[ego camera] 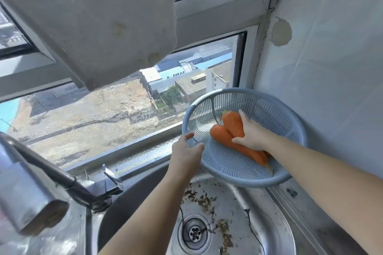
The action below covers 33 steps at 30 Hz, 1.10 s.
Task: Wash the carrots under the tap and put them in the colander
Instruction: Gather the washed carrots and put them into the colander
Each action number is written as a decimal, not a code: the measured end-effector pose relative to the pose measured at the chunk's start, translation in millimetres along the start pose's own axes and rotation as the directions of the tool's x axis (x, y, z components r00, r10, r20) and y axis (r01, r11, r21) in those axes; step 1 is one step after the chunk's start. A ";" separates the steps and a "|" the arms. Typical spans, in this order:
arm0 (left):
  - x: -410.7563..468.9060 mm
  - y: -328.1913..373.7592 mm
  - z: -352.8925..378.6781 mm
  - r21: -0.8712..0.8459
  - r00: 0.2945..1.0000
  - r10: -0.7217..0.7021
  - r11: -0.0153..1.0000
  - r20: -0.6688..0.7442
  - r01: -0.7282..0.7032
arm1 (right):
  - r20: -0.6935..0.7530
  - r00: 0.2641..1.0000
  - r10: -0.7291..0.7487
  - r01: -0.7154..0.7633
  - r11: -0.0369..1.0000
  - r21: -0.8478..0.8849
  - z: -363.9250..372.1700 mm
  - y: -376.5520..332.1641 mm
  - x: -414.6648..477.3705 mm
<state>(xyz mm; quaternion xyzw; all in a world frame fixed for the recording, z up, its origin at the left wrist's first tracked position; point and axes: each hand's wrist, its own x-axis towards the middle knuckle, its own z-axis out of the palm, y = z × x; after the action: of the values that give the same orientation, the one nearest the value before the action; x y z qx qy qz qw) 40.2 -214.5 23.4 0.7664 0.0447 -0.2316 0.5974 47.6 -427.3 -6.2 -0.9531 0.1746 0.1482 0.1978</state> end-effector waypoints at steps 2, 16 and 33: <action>-1.9 -2.8 -1.3 -0.034 1.000 0.002 0.999 -0.006 -0.002 | -0.025 1.000 -0.010 0.010 1.000 -0.004 0.2 2.1 -5.1; -11.2 -12.2 -1.1 -0.172 1.000 0.007 0.985 0.018 -0.003 | -0.335 0.942 0.029 -0.031 1.000 0.000 -18.1 9.2 0.8; -9.0 -10.8 -2.3 -0.089 0.999 -0.003 0.996 0.046 0.007 | 0.006 1.000 -0.012 0.013 0.969 -0.246 -8.6 -2.3 -20.4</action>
<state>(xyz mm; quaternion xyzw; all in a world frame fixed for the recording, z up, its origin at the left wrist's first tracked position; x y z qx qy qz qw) 29.2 -207.4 17.8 0.7334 0.0433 -0.2487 0.6313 32.1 -423.4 9.3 -0.9710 0.1482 0.1697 0.0795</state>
